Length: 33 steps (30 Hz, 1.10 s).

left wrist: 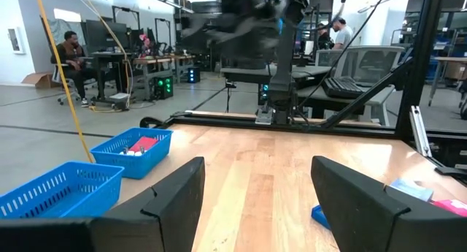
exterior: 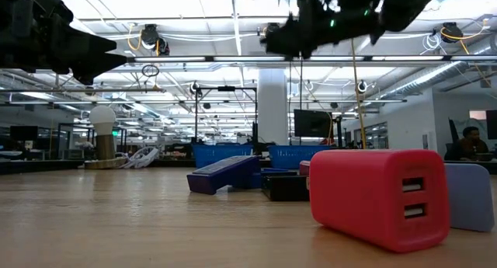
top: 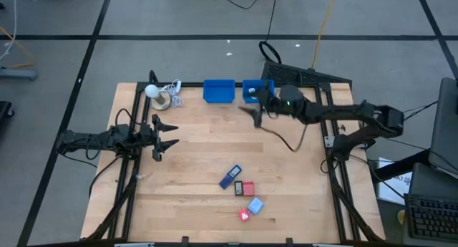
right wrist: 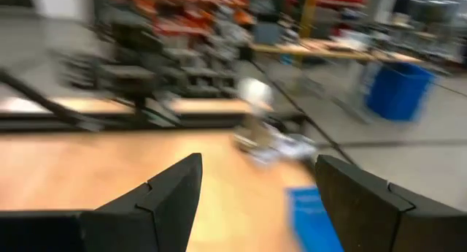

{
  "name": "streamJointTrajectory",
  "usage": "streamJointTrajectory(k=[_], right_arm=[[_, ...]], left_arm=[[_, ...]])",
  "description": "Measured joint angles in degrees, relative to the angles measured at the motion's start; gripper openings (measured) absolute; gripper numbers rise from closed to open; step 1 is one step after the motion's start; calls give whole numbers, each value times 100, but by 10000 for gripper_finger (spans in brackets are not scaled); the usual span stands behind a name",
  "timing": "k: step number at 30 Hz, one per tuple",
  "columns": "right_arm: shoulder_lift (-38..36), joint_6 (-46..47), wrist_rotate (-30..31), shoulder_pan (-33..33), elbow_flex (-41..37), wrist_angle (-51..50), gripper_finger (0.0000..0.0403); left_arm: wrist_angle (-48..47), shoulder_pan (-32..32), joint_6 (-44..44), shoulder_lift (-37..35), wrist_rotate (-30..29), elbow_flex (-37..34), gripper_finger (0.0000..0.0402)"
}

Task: Pick & Place Office items
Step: Put the red charger adapter into the right blue bin

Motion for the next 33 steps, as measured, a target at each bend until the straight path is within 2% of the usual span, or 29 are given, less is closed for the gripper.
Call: streamJointTrajectory(k=[6,15,20,24,33], right_arm=[[-360,370,-1,1365,0,-18,253],[-302,411,17,2962,-2,-87,254],[-304,494,26,3367,-2,-228,254],[-302,902,15,3597,-2,-303,254],[-300,1006,17,3794,-2,-345,254]], left_arm=[[0,-1,-4,0,0,0,255],[2,0,6,0,0,0,255],[2,-1,6,0,-1,0,255],[1,-1,8,1,0,0,255],[2,0,8,2,0,0,255]])
